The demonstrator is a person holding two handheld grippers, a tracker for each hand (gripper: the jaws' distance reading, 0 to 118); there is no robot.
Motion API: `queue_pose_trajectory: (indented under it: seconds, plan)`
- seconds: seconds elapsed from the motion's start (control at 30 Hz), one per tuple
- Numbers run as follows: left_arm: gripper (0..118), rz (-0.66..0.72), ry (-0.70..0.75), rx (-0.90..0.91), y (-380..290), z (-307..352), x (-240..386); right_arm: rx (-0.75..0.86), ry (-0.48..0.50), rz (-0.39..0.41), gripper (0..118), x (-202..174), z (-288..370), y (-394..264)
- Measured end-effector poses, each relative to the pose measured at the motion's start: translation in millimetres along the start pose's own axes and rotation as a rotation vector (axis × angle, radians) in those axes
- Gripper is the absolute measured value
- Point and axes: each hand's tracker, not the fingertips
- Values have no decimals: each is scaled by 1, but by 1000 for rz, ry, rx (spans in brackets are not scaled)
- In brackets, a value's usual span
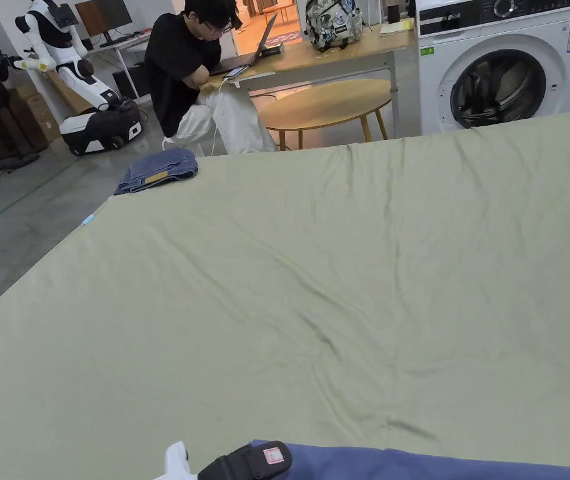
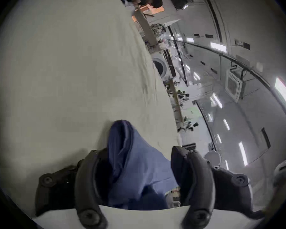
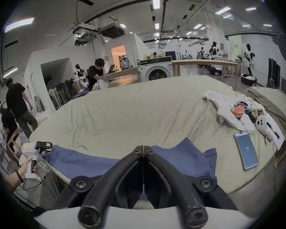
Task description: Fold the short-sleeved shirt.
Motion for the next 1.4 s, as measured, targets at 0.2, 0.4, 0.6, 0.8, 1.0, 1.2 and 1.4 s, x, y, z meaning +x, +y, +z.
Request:
queue_pose_trajectory:
  seconds: [0.2,0.4,0.6,0.8,1.0,1.2,1.4]
  plan:
    - [6,49,45,88,-9,1,28,-15,-10,18,0,0,2,2]
    - [6,-131,209,195,29,51,113,-24,1,5,0,3,-1,-2]
    - [6,-438,315,137,16,12,189,-24,34,-69,0,6,-7,-12]
    - [6,-623,311,-141,-66,-128,193,-22,50,-64,0,5,3,-15]
    - [53,-587,285,-275,-102,-198,187,-30,8,-86,0,23,17,-23]
    - [47,-554,91,-164,-82,-162,194,-43,-20,-151,0,44,18,-37]
    - [0,-485,143,-325,-110,-204,150,-39,-4,-213,0,47,15,-39]
